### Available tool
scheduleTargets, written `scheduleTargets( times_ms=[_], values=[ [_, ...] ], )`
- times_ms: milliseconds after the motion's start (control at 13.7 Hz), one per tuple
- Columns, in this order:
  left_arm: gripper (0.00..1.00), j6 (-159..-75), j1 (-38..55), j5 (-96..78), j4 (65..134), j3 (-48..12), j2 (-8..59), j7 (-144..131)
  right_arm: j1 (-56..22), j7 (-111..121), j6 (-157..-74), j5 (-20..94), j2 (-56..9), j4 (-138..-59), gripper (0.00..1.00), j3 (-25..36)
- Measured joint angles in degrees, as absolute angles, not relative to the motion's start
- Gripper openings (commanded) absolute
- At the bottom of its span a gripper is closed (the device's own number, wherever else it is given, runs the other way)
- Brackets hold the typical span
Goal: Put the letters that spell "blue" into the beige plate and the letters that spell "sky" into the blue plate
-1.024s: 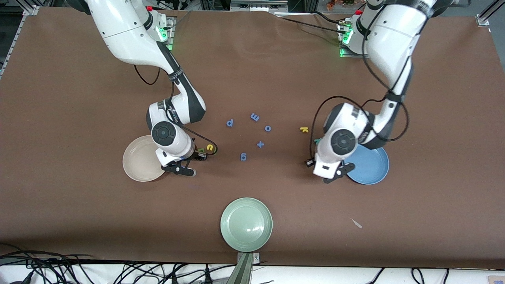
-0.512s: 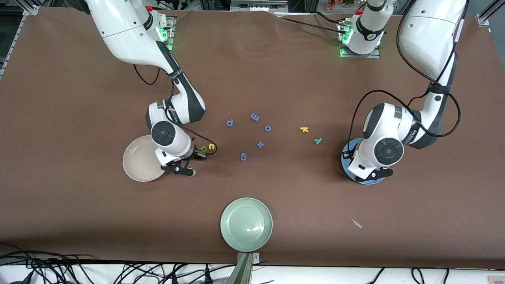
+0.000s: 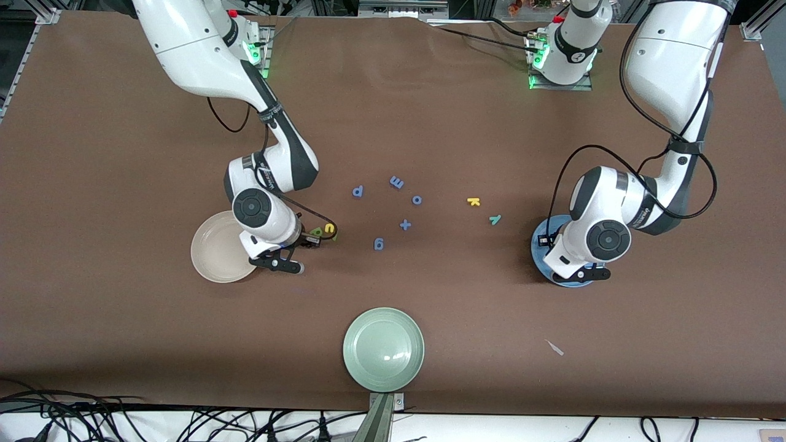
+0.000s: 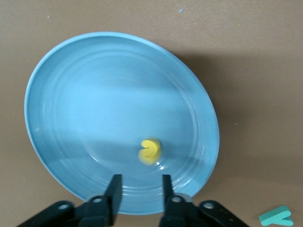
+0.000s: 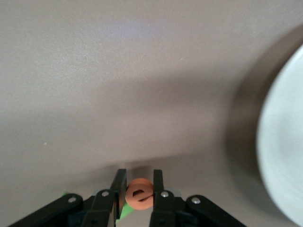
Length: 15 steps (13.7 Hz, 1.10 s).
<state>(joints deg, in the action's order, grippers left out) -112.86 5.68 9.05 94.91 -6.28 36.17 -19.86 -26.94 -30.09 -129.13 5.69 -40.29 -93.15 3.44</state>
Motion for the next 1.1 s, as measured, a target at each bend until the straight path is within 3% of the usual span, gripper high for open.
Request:
scheduleTargets(
  times_ms=[220,585,659,805,951,1098],
  values=[
    [1.0,-112.58,5.85,9.05,94.46,-9.78,35.06,-18.71,-23.9,-22.19,-121.73,5.39,-39.09,-88.75,0.26,4.31],
    [1.0,-112.87,5.75,9.06,94.56,-15.45,33.85,-8.5,-21.9,-8.05,-120.34,1.77,-39.22,-88.47,0.29,9.41],
    [1.0,-113.9,4.99,9.06,95.14,-16.08,33.85,-4.95,-21.84,-7.02,-121.16,1.77,-39.27,-89.61,0.38,9.99],
    [1.0,-121.81,2.27,9.06,99.89,-18.7,33.46,-0.44,-21.88,-6.57,-125.54,1.77,-39.16,-93.01,0.69,10.19],
    [1.0,-130.76,0.88,9.28,107.74,-20.47,32.4,1.15,-22.05,-6.7,-127.53,1.79,-39.06,-94.68,0.7,10.12],
    [1.0,-133.49,0.82,11.09,112.18,-21.31,31.51,1.44,-22.32,-8.22,-127.38,1.83,-38.14,-94.68,0.7,9.74]
  ],
)
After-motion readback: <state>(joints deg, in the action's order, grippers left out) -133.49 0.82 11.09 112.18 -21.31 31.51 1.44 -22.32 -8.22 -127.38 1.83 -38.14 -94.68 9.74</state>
